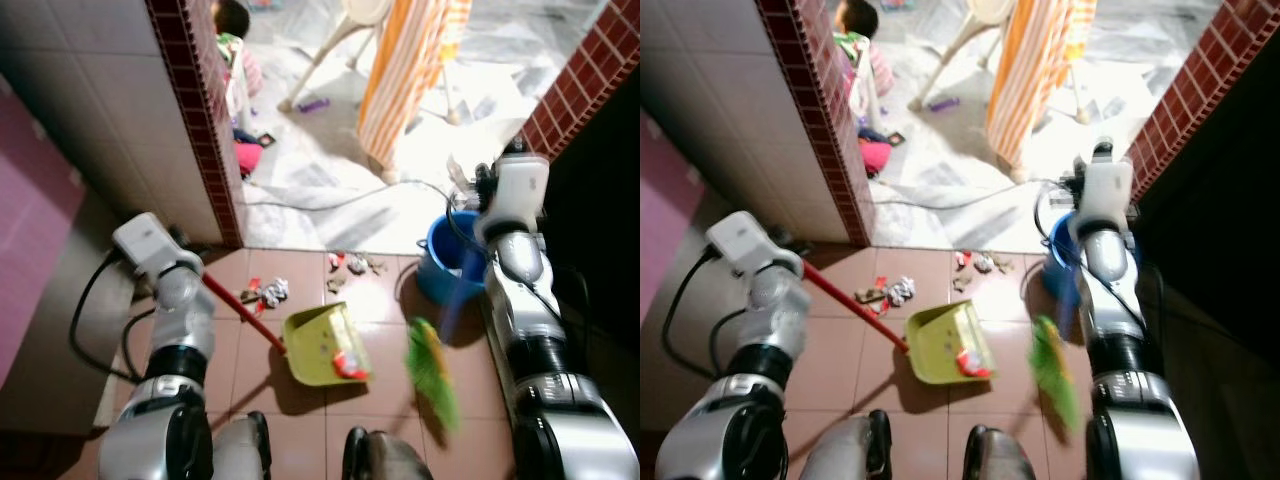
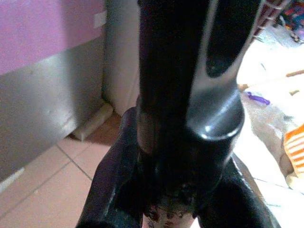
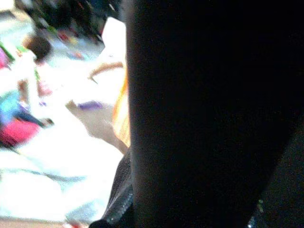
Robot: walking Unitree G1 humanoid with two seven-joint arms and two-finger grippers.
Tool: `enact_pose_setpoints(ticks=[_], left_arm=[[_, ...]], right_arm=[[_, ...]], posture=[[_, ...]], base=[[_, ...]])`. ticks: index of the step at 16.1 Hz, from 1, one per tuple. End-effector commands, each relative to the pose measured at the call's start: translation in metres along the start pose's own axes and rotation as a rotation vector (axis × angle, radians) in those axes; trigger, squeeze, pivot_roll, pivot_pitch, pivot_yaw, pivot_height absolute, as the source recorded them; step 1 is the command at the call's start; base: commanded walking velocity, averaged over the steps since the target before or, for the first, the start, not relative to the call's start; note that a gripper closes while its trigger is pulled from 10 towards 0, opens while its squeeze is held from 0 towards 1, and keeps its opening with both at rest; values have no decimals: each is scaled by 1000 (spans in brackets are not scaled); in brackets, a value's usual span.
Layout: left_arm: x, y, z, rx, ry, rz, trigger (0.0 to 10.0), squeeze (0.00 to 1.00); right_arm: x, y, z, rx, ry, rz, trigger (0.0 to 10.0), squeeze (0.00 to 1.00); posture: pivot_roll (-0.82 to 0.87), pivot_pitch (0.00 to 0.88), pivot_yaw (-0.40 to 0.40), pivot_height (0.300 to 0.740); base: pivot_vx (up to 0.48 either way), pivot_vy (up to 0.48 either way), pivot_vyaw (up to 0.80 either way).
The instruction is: Sweep floor
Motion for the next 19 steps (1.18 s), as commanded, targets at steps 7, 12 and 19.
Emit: enact_pose_setpoints(ticks=[7,12,19], left_arm=[[4,9,-6,-73,-63,491,10000,0],[-6,-6,-3,-110,-69,394,10000,0],[33,8,5,-53,-267,208,10000,0]], right_arm=[[-24,9,-1,29,31,-18,10000,0],[-19,11,-5,31,17,-20,10000,0],[-26,18,-9,49,20,-48,10000,0]], posture=[[-4,120,-45,740],[-6,120,-40,740],[6,114,-42,740]], base=[[0,0,0],[0,0,0],[0,0,0]])
Point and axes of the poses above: a point about 5 cm out from each wrist's last joint towards the gripper, its own z axis pointing back from the gripper into the wrist, its own y axis along the axis of the wrist's last joint, x = y × z, the point moved 6 cm from there along -z, pointing out of the wrist towards the gripper, and after that the axes turned 9 degrees about z, right-handed, at the moved point
